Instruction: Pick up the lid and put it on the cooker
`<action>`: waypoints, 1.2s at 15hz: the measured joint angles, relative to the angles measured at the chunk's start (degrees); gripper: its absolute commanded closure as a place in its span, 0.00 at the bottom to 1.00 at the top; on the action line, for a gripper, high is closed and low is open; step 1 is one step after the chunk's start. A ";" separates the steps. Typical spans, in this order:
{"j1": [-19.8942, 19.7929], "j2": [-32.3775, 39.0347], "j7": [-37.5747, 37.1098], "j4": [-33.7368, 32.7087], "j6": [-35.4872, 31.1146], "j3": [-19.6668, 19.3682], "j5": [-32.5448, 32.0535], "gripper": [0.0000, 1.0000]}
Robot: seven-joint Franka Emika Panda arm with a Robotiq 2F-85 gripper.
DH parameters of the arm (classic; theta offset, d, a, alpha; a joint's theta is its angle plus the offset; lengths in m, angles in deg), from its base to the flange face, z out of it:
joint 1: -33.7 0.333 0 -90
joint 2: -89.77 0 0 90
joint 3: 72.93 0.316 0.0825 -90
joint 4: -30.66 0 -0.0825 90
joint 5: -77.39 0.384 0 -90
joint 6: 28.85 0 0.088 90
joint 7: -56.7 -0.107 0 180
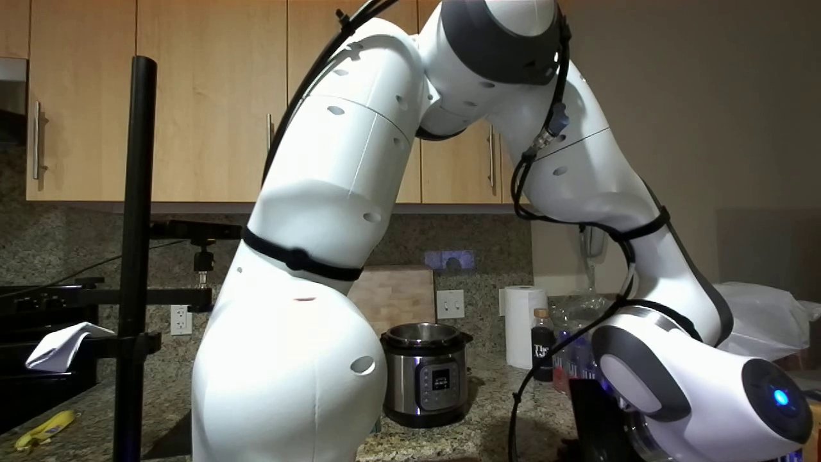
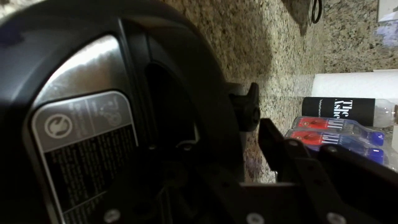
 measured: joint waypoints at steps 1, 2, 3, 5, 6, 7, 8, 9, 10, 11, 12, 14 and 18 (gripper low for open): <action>0.00 0.01 0.01 0.09 0.00 0.00 0.14 0.95; 0.02 0.07 0.01 0.26 -0.01 0.00 0.16 0.97; 0.03 0.13 0.01 0.45 -0.04 0.00 0.16 0.99; 0.07 0.19 0.01 0.73 -0.06 0.00 0.16 0.97; 0.10 0.16 0.01 0.73 -0.12 0.00 0.15 0.97; 0.18 0.14 0.02 0.73 -0.22 0.00 0.15 0.97; 0.30 0.10 0.02 0.73 -0.38 0.00 0.15 0.96; 0.50 0.03 0.07 0.73 -0.70 0.00 0.15 0.96; 0.75 -0.12 0.12 0.76 -1.18 0.00 0.15 0.96; 1.02 -0.34 0.14 0.82 -1.75 0.01 0.15 0.96; 1.33 -0.62 0.14 0.88 -2.30 0.01 0.12 0.96; 1.74 -1.68 0.14 1.31 -2.92 0.01 -0.50 0.96; 1.83 -7.81 0.13 4.40 -2.97 -0.08 -3.88 0.96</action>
